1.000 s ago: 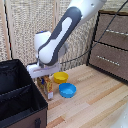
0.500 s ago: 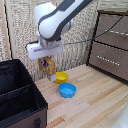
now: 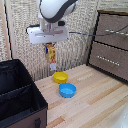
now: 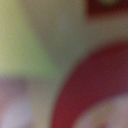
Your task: Kindly direct your grabber toward the cereal bar. Delicately grip the cereal bar using your grabber. Transport the clutched cereal bar to the rear part of the organizer. Set the cereal bar down and place it in the rear section of the organizer.
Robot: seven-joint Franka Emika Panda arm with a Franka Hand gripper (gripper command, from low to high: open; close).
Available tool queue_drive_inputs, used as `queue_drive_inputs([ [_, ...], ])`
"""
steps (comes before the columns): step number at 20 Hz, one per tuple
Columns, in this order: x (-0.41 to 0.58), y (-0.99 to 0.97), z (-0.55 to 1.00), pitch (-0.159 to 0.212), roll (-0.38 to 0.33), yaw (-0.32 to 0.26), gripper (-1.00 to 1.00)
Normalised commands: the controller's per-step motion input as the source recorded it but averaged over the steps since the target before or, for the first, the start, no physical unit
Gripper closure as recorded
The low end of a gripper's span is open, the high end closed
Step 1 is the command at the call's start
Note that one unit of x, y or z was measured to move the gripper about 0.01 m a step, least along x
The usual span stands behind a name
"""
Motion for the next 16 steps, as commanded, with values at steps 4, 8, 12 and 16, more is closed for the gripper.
queue_drive_inputs([
  [4, 0.0, 0.16, 0.29, 0.0, 0.057, -0.31, 1.0],
  [8, 0.0, 0.35, 0.35, -0.001, 0.047, -0.247, 1.0],
  [12, 0.093, 0.42, 0.37, 0.0, 0.083, -0.21, 1.0],
  [16, 0.116, 0.41, 0.34, -0.001, 0.103, -0.208, 1.0],
])
